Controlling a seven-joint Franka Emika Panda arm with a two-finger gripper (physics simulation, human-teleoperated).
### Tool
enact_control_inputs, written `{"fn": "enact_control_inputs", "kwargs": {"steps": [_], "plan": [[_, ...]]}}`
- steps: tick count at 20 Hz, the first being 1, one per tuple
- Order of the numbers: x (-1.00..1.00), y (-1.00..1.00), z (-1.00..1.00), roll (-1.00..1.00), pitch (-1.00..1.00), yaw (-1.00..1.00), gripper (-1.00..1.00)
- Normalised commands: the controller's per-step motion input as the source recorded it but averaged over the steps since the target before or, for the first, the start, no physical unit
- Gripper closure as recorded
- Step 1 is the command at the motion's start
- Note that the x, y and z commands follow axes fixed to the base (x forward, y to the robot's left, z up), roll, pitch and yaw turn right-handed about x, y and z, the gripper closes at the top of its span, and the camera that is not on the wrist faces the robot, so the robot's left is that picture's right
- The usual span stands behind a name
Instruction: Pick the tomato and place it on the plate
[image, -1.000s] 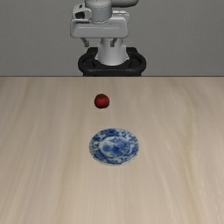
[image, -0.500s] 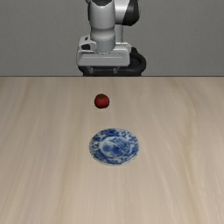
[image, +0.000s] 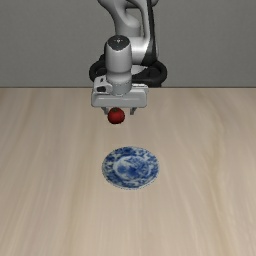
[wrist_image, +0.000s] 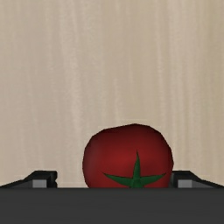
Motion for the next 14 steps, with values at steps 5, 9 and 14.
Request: {"fn": "enact_control_inputs", "kwargs": {"steps": [5, 9, 14], "plan": [[0.0, 0.0, -0.2, 0.0, 0.0, 0.0, 1.0], [0.0, 0.0, 0.25, 0.0, 0.0, 0.0, 1.0], [0.0, 0.0, 0.0, 0.0, 0.0, 0.0, 1.0]]}}
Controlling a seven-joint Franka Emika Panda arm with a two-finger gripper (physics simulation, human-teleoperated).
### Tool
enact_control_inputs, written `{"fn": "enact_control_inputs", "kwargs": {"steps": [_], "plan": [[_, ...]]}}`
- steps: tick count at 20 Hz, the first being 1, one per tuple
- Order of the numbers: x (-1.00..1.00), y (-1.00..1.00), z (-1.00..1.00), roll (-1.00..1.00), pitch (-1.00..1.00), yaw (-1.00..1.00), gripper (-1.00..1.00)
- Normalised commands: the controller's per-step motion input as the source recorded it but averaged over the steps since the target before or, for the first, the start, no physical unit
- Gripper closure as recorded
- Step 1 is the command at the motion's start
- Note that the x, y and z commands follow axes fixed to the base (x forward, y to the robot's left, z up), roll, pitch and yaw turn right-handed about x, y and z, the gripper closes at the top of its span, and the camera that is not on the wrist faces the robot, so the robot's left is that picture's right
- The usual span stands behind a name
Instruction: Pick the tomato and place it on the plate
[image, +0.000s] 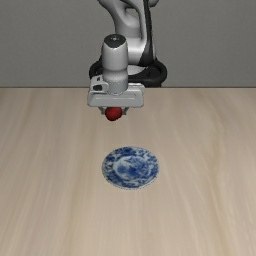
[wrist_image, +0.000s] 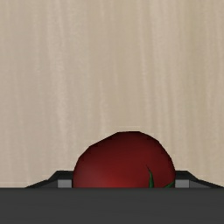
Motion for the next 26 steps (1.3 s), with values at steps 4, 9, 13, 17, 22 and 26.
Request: {"fn": "enact_control_inputs", "kwargs": {"steps": [4, 9, 13, 17, 22, 26], "plan": [[0.0, 0.0, 1.0, 0.0, 0.0, 0.0, 1.0], [0.4, 0.0, 0.6, 0.0, 0.0, 0.0, 1.0], [1.0, 0.0, 0.0, 0.0, 0.0, 0.0, 1.0], [1.0, 0.0, 0.0, 0.0, 0.0, 0.0, 1.0], [1.0, 0.0, 0.0, 0.0, 0.0, 0.0, 1.0], [0.75, 0.25, 0.0, 0.0, 0.0, 0.0, 1.0]]}}
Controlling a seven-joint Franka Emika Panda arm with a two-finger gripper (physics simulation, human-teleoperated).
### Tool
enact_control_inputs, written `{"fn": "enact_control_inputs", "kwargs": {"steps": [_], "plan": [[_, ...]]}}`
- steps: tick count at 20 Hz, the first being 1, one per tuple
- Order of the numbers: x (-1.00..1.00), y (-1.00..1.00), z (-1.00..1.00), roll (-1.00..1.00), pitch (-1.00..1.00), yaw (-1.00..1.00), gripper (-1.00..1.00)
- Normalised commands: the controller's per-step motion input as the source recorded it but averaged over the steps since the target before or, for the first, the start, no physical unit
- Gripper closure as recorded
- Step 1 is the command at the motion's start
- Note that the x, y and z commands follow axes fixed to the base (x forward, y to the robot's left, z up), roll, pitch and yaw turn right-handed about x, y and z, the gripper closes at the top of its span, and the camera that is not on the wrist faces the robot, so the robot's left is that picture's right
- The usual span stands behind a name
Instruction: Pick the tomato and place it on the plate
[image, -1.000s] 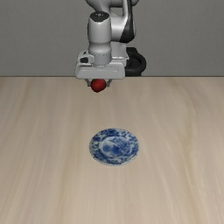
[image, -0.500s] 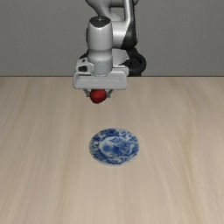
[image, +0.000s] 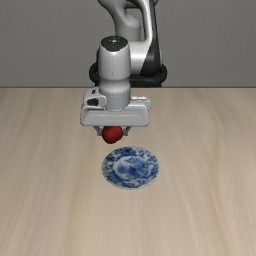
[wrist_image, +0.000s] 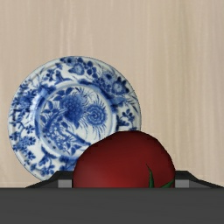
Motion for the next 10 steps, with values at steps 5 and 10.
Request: {"fn": "enact_control_inputs", "kwargs": {"steps": [5, 10], "plan": [[0.0, 0.6, 0.0, 0.0, 0.0, 0.0, -1.0], [0.0, 0.0, 0.0, 0.0, 0.0, 0.0, -1.0]]}}
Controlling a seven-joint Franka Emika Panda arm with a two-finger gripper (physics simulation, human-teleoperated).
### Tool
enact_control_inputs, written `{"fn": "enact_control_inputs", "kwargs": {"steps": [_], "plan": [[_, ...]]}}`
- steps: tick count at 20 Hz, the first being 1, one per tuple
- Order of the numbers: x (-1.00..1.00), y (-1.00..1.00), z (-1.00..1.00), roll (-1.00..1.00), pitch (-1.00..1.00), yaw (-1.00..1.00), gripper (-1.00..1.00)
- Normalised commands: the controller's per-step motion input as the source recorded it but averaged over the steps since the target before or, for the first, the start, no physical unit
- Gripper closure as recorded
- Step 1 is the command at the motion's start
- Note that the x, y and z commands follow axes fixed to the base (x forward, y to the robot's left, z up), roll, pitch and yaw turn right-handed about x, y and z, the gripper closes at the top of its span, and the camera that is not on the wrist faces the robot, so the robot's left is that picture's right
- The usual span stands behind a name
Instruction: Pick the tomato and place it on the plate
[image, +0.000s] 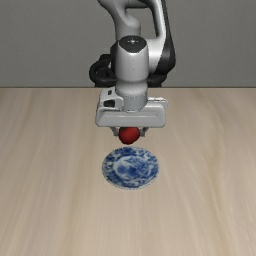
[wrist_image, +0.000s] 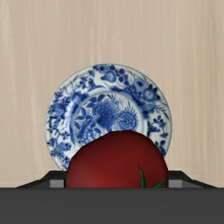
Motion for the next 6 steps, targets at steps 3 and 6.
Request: {"fn": "enact_control_inputs", "kwargs": {"steps": [3, 6], "plan": [[0.0, 0.0, 0.0, 0.0, 0.0, 0.0, -1.0], [0.0, 0.0, 0.0, 0.0, 0.0, 0.0, -1.0]]}}
